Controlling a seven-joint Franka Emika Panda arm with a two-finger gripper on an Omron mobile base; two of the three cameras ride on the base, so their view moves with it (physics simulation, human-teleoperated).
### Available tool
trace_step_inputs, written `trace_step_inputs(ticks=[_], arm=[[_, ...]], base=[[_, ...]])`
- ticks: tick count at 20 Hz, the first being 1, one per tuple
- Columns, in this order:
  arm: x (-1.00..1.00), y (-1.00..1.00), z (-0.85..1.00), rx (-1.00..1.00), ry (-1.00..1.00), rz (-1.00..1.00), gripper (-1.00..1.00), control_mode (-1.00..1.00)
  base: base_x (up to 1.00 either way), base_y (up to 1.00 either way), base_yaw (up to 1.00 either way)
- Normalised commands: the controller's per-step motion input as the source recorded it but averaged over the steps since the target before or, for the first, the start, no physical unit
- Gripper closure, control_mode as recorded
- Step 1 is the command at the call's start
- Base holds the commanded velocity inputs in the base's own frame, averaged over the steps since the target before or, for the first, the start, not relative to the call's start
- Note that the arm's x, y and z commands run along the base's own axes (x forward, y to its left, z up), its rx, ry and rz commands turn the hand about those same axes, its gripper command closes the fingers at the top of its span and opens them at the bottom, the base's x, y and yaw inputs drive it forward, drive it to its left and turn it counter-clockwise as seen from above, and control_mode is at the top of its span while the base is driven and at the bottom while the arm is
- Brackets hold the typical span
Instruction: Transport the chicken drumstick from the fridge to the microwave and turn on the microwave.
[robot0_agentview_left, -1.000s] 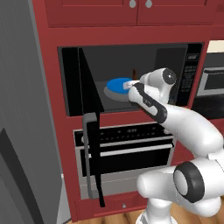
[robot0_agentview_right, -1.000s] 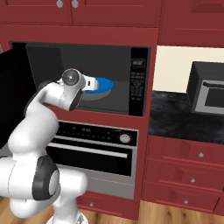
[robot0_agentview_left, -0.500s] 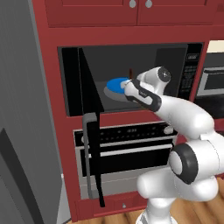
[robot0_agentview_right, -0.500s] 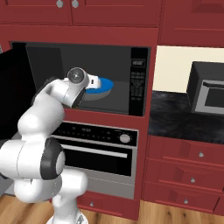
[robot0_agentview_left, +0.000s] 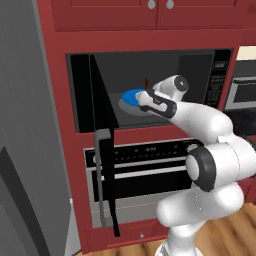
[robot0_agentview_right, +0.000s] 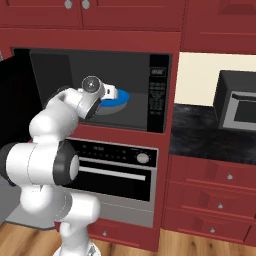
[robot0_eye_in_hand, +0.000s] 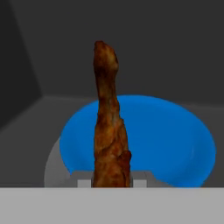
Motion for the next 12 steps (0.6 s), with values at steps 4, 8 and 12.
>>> trace_step_inputs(ticks=[4,8,12], arm=[[0.29,0.0,-0.14,-0.04,0.0,0.0,1.0,-1.0],[0.26,0.02,-0.15,-0.06,0.0,0.0,1.0,-1.0],[0.27,0.04,-0.16,-0.07,0.02,0.0,1.0,-1.0]], base=[[0.0,0.0,0.0],[0.0,0.0,0.0],[0.0,0.0,0.0]])
